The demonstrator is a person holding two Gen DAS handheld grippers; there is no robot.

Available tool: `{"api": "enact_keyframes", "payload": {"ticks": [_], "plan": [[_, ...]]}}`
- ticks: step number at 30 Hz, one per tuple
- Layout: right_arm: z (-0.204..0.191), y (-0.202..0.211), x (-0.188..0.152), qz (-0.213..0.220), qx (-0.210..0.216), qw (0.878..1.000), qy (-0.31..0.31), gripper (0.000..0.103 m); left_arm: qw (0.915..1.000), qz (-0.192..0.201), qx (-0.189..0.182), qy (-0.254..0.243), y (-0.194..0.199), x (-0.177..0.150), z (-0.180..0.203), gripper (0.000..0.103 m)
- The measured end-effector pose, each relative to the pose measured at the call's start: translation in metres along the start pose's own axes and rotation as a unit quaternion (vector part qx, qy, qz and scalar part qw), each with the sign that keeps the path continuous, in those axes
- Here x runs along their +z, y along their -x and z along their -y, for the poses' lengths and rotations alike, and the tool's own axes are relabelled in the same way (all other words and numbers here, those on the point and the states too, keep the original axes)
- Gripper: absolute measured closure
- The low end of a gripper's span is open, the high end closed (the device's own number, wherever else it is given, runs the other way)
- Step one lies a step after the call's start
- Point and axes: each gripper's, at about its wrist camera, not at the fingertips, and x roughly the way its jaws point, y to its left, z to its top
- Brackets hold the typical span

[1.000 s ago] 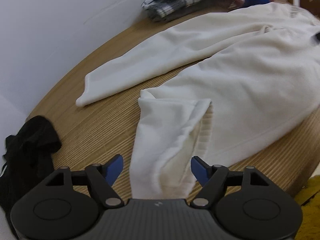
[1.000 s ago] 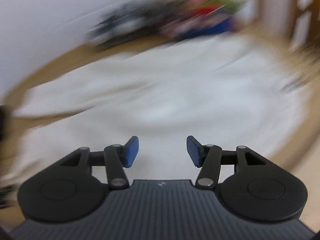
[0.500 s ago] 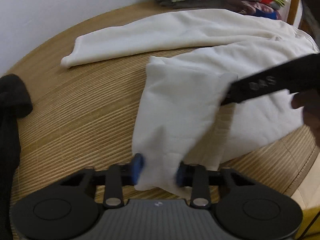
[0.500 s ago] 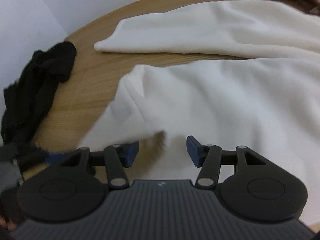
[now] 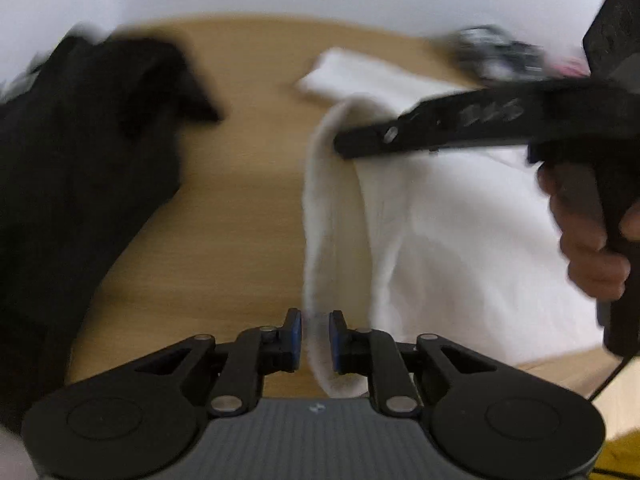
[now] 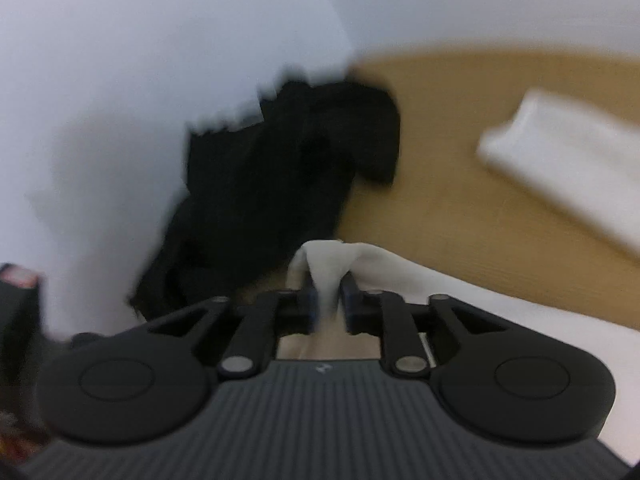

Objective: Fold clothes

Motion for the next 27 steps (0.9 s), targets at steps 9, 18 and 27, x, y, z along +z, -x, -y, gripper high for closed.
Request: {"api": "enact_keyframes", "payload": {"ticks": [9, 18, 27], "plan": [[0.030, 0.047, -0.040, 0.058, -0.076, 0.994, -0.050, 0.055, 0.9983, 0.013, 0.039, -0.041, 0.000, 0.008, 0.011, 0.064], [0.140, 0.192, -0.181, 0.095, -0.357, 0.903, -0.218, 0.052, 0.9840, 0.005, -0.055, -0.170, -0.052, 0.018, 0.119, 0.038], [0.158, 0.219, -0.264, 0.081, -0.416, 0.861, -0.282, 0.051, 0.9795, -0.056, -0.005, -0.194, -0.094, 0.019, 0.118, 0.005]]}}
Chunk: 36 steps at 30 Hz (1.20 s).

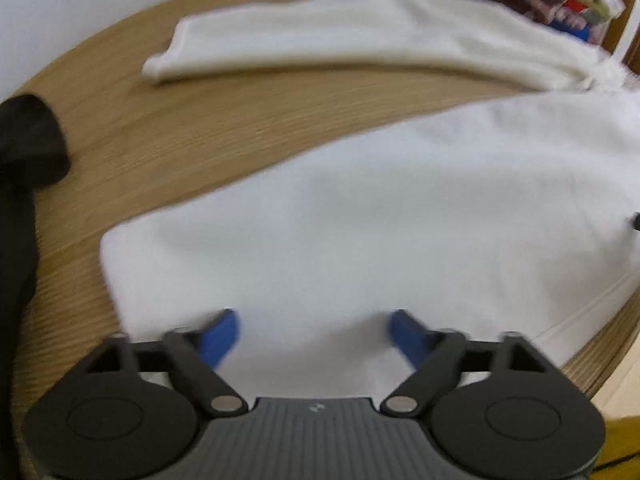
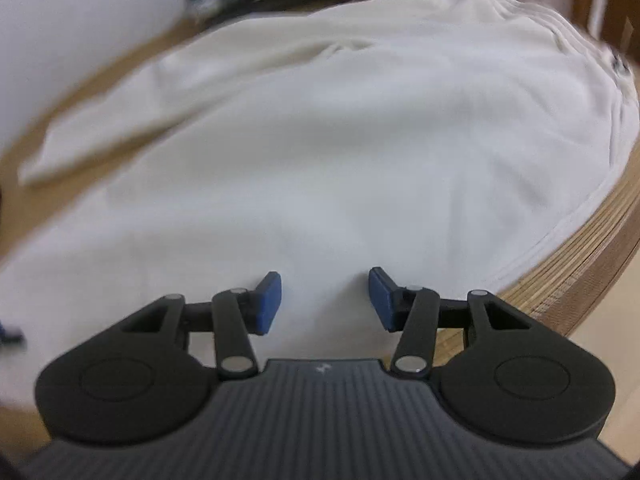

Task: Fold clothes
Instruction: 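Open both grippers and smooth the flattened sweatpants, then grasp the waistband with the right gripper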

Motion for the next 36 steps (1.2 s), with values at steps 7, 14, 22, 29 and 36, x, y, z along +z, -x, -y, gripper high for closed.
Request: {"api": "enact_keyframes", "payload": {"ticks": [7, 14, 22, 29, 36], "plan": [[0.035, 0.012, 0.048, -0.023, 0.064, 0.998, -0.004, 0.052, 0.9989, -0.028, -0.018, 0.033, 0.019, 0.011, -0.002, 0.012], [0.123, 0.011, 0.135, 0.042, 0.054, 0.998, 0.002, 0.052, 0.9987, 0.038, -0.005, 0.033, 0.045, 0.080, 0.084, 0.010], [0.161, -0.019, 0.163, 0.007, 0.096, 0.994, 0.048, 0.051, 0.9980, 0.033, 0.021, 0.049, 0.031, 0.130, 0.185, 0.010], [0.175, -0.017, 0.165, 0.009, 0.108, 0.994, 0.034, 0.052, 0.9994, 0.028, 0.015, 0.012, 0.026, 0.133, 0.227, 0.010], [0.188, -0.001, 0.159, 0.020, 0.084, 0.996, 0.030, 0.051, 0.9991, 0.043, -0.006, 0.001, 0.019, 0.140, 0.241, 0.010]]}}
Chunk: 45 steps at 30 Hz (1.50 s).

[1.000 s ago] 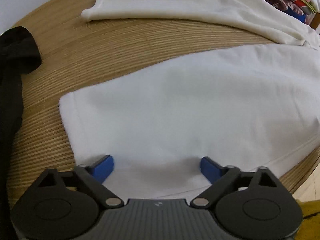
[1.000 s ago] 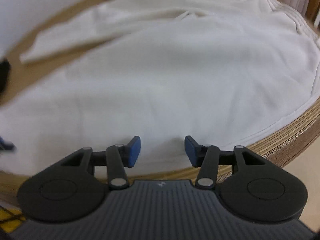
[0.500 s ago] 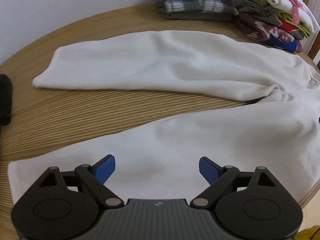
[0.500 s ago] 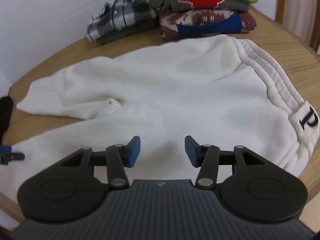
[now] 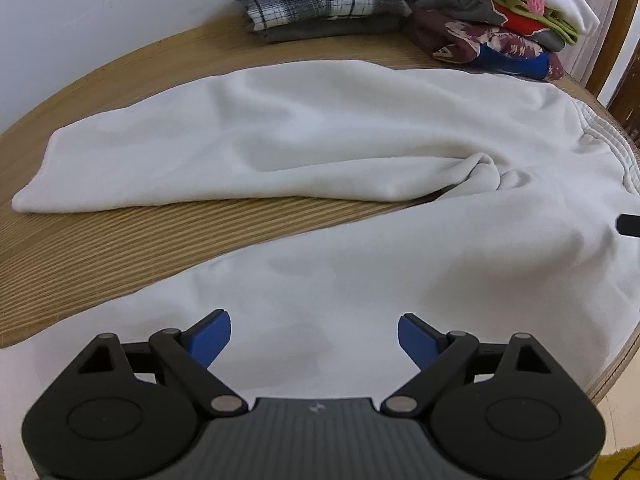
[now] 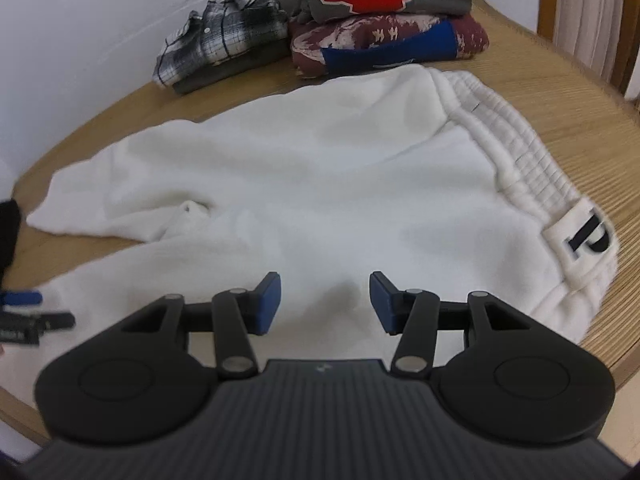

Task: Fold clothes
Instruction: 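Open both grippers and smooth the flattened sweatpants, then grasp the waistband with the right gripper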

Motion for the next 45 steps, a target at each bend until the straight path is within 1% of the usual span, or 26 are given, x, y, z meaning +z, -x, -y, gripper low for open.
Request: {"api": "enact_keyframes", "payload": {"ticks": [2, 5, 10, 12, 15, 17, 19, 20, 21, 22, 23, 24, 25, 28, 29, 31, 32, 33, 35, 37, 38, 39, 40, 41, 42, 45], "plan": [[0.010, 0.004, 0.007, 0.015, -0.016, 1.000, 0.008, 0.051, 1.0000, 0.003, -0.004, 0.001, 0.000, 0.002, 0.006, 0.010], [0.036, 0.006, 0.029, 0.041, -0.022, 0.999, -0.003, 0.051, 0.9999, 0.008, -0.004, -0.009, 0.004, 0.008, 0.020, 0.010], [0.105, -0.020, 0.080, 0.071, -0.014, 0.997, -0.014, 0.051, 0.9998, 0.021, -0.001, 0.002, -0.003, 0.027, 0.049, 0.010], [0.128, -0.042, 0.105, 0.061, -0.007, 0.998, -0.032, 0.051, 0.9996, 0.012, 0.011, 0.022, -0.006, 0.037, 0.064, 0.011], [0.153, -0.084, 0.133, 0.038, 0.006, 0.999, -0.031, 0.051, 0.9994, 0.011, 0.004, 0.032, -0.010, 0.049, 0.088, 0.011], [0.166, -0.114, 0.148, 0.017, 0.009, 0.999, -0.028, 0.051, 0.9991, 0.003, 0.011, 0.042, -0.016, 0.057, 0.105, 0.011], [0.178, -0.141, 0.157, -0.007, 0.043, 0.998, -0.044, 0.049, 0.9985, -0.007, 0.013, 0.053, -0.022, 0.064, 0.120, 0.011], [0.182, -0.150, 0.160, -0.017, 0.072, 0.996, -0.054, 0.053, 0.9982, -0.011, 0.012, 0.058, -0.024, 0.067, 0.127, 0.011], [0.183, -0.154, 0.161, -0.020, 0.100, 0.993, -0.056, 0.071, 0.9980, -0.013, 0.012, 0.061, -0.025, 0.070, 0.133, 0.011], [0.179, -0.149, 0.161, -0.012, 0.118, 0.992, -0.042, 0.081, 0.9979, -0.014, 0.011, 0.062, -0.026, 0.072, 0.140, 0.011], [0.170, -0.136, 0.158, 0.006, 0.134, 0.991, -0.008, 0.084, 0.9979, -0.013, 0.009, 0.063, -0.025, 0.073, 0.146, 0.011], [0.160, -0.116, 0.153, 0.027, 0.163, 0.986, 0.039, 0.089, 0.9980, -0.011, 0.006, 0.061, -0.024, 0.074, 0.151, 0.011], [0.149, -0.096, 0.145, 0.039, 0.197, 0.976, 0.087, 0.091, 0.9982, -0.008, 0.001, 0.059, -0.023, 0.076, 0.155, 0.011], [0.115, -0.046, 0.105, 0.020, 0.271, 0.931, 0.243, 0.091, 0.9987, -0.009, -0.008, 0.050, -0.027, 0.080, 0.168, 0.011], [0.105, -0.038, 0.090, 0.005, 0.278, 0.917, 0.285, 0.090, 0.9987, -0.012, -0.008, 0.049, -0.031, 0.083, 0.172, 0.011], [0.090, -0.033, 0.060, -0.020, 0.272, 0.897, 0.349, 0.086, 0.9988, -0.016, -0.014, 0.045, -0.039, 0.085, 0.181, 0.011], [0.087, -0.036, 0.049, -0.025, 0.256, 0.894, 0.366, 0.075, 0.9988, -0.017, -0.016, 0.042, -0.042, 0.085, 0.184, 0.011], [0.085, -0.038, 0.042, -0.028, 0.235, 0.897, 0.373, 0.069, 0.9990, -0.019, -0.014, 0.038, -0.046, 0.085, 0.188, 0.011], [0.087, -0.036, 0.041, -0.012, 0.198, 0.911, 0.361, 0.067, 0.9992, -0.024, -0.011, 0.030, -0.054, 0.083, 0.194, 0.011], [0.096, -0.027, 0.051, 0.016, 0.186, 0.927, 0.326, 0.060, 0.9991, -0.033, -0.005, 0.028, -0.062, 0.080, 0.199, 0.011], [0.102, -0.023, 0.058, 0.032, 0.186, 0.934, 0.304, 0.047, 0.9989, -0.038, -0.002, 0.028, -0.067, 0.078, 0.200, 0.011], [0.108, -0.022, 0.066, 0.047, 0.188, 0.940, 0.282, 0.029, 0.9986, -0.043, 0.000, 0.030, -0.071, 0.075, 0.201, 0.011], [0.114, -0.023, 0.074, 0.060, 0.189, 0.943, 0.267, 0.025, 0.9983, -0.048, 0.000, 0.035, -0.073, 0.074, 0.201, 0.011], [0.119, -0.026, 0.083, 0.071, 0.188, 0.946, 0.256, 0.021, 0.9979, -0.051, 0.000, 0.038, -0.075, 0.072, 0.200, 0.011], [0.123, -0.034, 0.093, 0.076, 0.178, 0.949, 0.249, 0.020, 0.9978, -0.052, 0.000, 0.040, -0.075, 0.071, 0.200, 0.011], [0.137, -0.073, 0.126, 0.060, 0.136, 0.967, 0.207, 0.021, 0.9979, -0.049, -0.003, 0.042, -0.071, 0.068, 0.198, 0.011]]}}
